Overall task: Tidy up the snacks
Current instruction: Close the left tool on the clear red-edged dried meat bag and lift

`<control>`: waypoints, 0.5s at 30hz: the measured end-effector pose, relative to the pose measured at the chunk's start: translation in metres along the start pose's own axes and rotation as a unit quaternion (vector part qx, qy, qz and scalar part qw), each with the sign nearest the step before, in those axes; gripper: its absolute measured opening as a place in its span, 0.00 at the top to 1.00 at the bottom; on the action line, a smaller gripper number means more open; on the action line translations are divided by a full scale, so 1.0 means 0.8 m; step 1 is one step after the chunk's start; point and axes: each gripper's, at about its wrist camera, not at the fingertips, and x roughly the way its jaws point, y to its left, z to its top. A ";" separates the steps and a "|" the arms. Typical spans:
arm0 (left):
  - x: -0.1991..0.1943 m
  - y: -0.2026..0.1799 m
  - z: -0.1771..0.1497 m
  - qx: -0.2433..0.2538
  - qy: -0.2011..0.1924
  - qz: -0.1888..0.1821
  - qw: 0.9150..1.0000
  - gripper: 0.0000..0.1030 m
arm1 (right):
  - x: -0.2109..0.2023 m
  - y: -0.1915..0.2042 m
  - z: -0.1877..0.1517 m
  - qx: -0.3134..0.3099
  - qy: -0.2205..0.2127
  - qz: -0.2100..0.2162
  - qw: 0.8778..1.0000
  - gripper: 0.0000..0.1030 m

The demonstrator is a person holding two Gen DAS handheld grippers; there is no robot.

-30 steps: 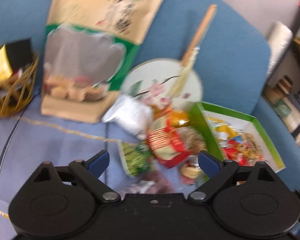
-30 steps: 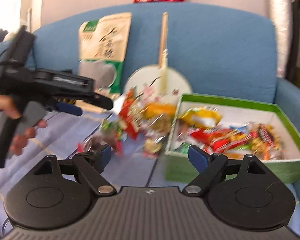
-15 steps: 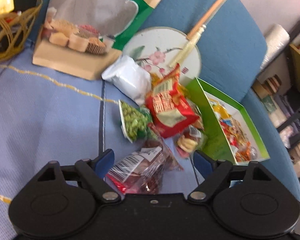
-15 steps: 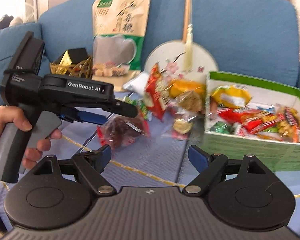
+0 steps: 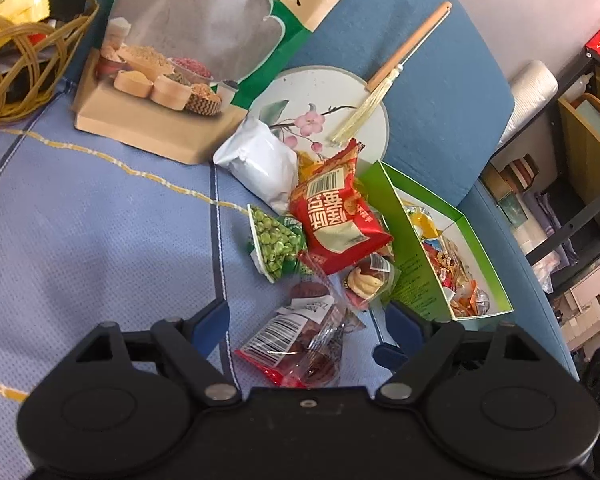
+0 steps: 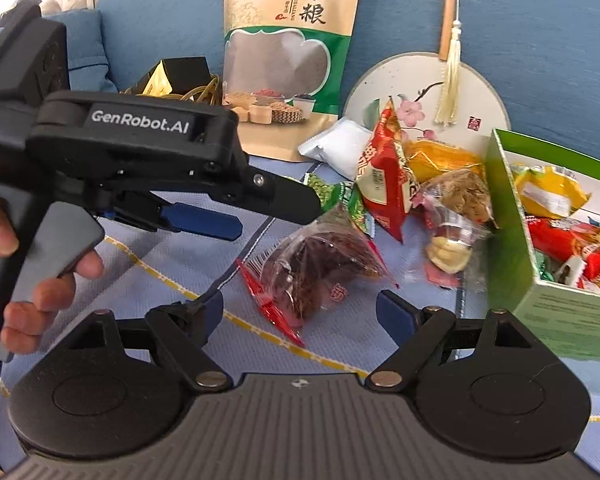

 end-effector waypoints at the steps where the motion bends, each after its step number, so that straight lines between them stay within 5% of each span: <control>1: 0.000 0.000 0.000 0.000 0.001 -0.003 1.000 0.00 | 0.001 0.000 0.000 0.000 -0.001 -0.001 1.000 0.00; 15: 0.017 0.003 0.000 -0.004 0.022 -0.014 1.000 0.00 | 0.017 -0.003 0.007 0.010 0.004 0.006 1.000 0.00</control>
